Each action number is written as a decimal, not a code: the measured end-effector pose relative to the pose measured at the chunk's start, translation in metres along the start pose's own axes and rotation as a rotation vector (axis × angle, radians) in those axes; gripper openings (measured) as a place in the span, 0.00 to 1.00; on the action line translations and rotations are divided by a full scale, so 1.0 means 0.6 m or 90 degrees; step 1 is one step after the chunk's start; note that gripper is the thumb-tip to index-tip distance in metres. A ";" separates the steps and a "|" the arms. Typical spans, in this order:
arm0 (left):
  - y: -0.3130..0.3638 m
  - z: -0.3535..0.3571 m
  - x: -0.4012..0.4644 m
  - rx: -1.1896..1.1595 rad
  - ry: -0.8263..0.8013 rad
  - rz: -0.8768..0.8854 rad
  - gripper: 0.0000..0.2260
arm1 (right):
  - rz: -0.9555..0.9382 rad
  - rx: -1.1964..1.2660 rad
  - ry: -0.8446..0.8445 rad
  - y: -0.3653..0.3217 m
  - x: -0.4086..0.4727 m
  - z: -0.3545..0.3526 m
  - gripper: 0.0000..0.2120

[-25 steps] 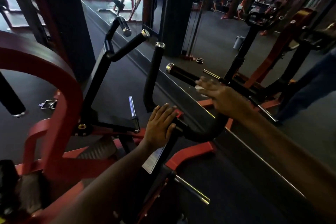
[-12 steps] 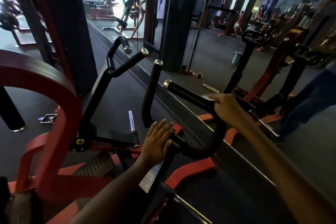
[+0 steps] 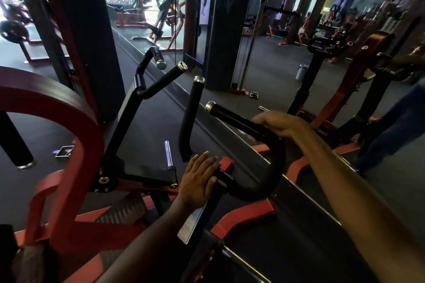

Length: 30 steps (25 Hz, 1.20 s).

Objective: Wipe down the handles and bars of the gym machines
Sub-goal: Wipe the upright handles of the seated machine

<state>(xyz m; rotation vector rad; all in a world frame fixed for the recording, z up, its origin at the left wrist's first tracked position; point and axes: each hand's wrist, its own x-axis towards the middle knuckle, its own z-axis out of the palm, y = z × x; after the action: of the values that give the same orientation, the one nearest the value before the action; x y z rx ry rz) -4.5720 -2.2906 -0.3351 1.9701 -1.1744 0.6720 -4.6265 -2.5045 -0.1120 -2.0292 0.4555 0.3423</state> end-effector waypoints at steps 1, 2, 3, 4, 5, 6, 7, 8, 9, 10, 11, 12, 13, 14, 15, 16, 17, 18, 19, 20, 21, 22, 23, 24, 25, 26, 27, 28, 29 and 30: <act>0.000 0.000 0.000 0.001 0.002 0.004 0.24 | 0.020 0.031 -0.032 0.014 -0.010 -0.013 0.12; -0.001 0.000 0.001 0.000 0.001 0.007 0.24 | 0.037 0.053 -0.053 0.020 -0.012 -0.020 0.13; -0.002 0.001 0.002 -0.001 -0.002 0.007 0.23 | 0.058 0.067 -0.067 0.012 -0.008 -0.021 0.13; -0.001 0.001 0.002 0.000 -0.004 0.005 0.23 | 0.063 0.089 -0.068 -0.007 0.004 -0.014 0.14; 0.001 0.002 0.001 0.002 -0.002 0.003 0.23 | 0.053 0.086 -0.055 -0.029 0.024 -0.003 0.15; 0.001 0.002 0.000 0.003 0.000 0.001 0.23 | 0.037 0.080 -0.029 -0.053 0.039 0.013 0.15; 0.001 0.002 -0.001 0.004 -0.001 0.000 0.23 | 0.026 0.089 -0.004 -0.073 0.048 0.029 0.14; 0.001 0.001 -0.001 0.006 -0.002 -0.001 0.24 | 0.007 0.091 0.011 -0.077 0.054 0.039 0.14; 0.001 0.000 0.000 0.009 -0.003 -0.002 0.24 | 0.001 0.097 0.025 -0.077 0.052 0.044 0.13; 0.002 0.000 0.001 0.011 -0.007 -0.005 0.25 | 0.007 0.107 0.043 -0.072 0.045 0.045 0.12; 0.002 -0.001 0.000 0.012 -0.009 -0.006 0.25 | 0.004 0.104 0.061 -0.057 0.030 0.042 0.12; 0.002 -0.001 -0.001 0.014 -0.008 -0.006 0.25 | -0.006 0.096 0.053 -0.035 0.015 0.031 0.12; 0.003 0.000 -0.001 0.014 -0.006 -0.006 0.25 | -0.009 0.086 0.026 -0.013 -0.006 0.016 0.12; 0.004 0.000 -0.001 0.014 -0.005 -0.005 0.25 | -0.003 0.078 0.001 0.006 -0.029 0.000 0.12; 0.004 0.000 -0.001 0.015 -0.006 -0.005 0.25 | 0.009 0.049 -0.005 0.015 -0.048 -0.012 0.12; 0.003 0.000 -0.001 0.015 -0.008 -0.005 0.25 | 0.015 0.014 0.026 0.015 -0.051 -0.022 0.11; 0.001 0.000 -0.001 0.014 -0.010 -0.006 0.24 | -0.009 0.000 0.097 0.007 -0.040 -0.023 0.10; 0.001 -0.001 -0.001 0.015 -0.014 -0.006 0.24 | -0.065 -0.022 0.204 -0.008 -0.015 -0.020 0.10; 0.002 -0.001 -0.001 0.016 -0.018 -0.006 0.24 | -0.142 -0.075 0.306 -0.031 0.012 -0.007 0.11; 0.003 -0.001 0.000 0.016 -0.021 -0.008 0.23 | -0.208 -0.134 0.359 -0.056 0.034 0.017 0.13; 0.004 -0.001 -0.001 0.015 -0.024 -0.010 0.23 | -0.255 -0.191 0.337 -0.072 0.053 0.045 0.15; 0.004 -0.002 -0.001 0.013 -0.024 -0.011 0.22 | -0.289 -0.268 0.278 -0.073 0.070 0.071 0.17; 0.004 -0.002 0.000 0.011 -0.022 -0.009 0.22 | -0.322 -0.352 0.229 -0.061 0.072 0.088 0.18; 0.003 -0.002 0.000 0.008 -0.020 -0.005 0.22 | -0.350 -0.411 0.210 -0.042 0.066 0.090 0.19; 0.001 -0.001 -0.001 0.006 -0.016 -0.001 0.22 | -0.376 -0.446 0.220 -0.021 0.047 0.085 0.21; 0.001 0.000 -0.001 0.008 -0.014 0.001 0.22 | -0.398 -0.486 0.234 0.006 0.020 0.076 0.23; 0.000 0.001 0.001 0.008 -0.015 -0.002 0.23 | -0.408 -0.521 0.242 0.036 -0.010 0.066 0.26; 0.000 0.001 0.002 0.006 -0.017 -0.004 0.23 | -0.415 -0.534 0.250 0.068 -0.042 0.052 0.28; 0.001 0.001 0.001 0.004 -0.015 -0.003 0.24 | -0.415 -0.528 0.258 0.093 -0.074 0.040 0.28; 0.000 0.002 -0.001 0.004 -0.007 0.003 0.24 | -0.394 -0.516 0.269 0.105 -0.100 0.032 0.27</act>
<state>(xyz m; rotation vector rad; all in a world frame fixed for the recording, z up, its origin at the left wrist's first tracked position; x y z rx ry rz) -4.5724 -2.2912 -0.3363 1.9795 -1.1862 0.6693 -4.7094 -2.5051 -0.1445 -2.9131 -0.1207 -0.3567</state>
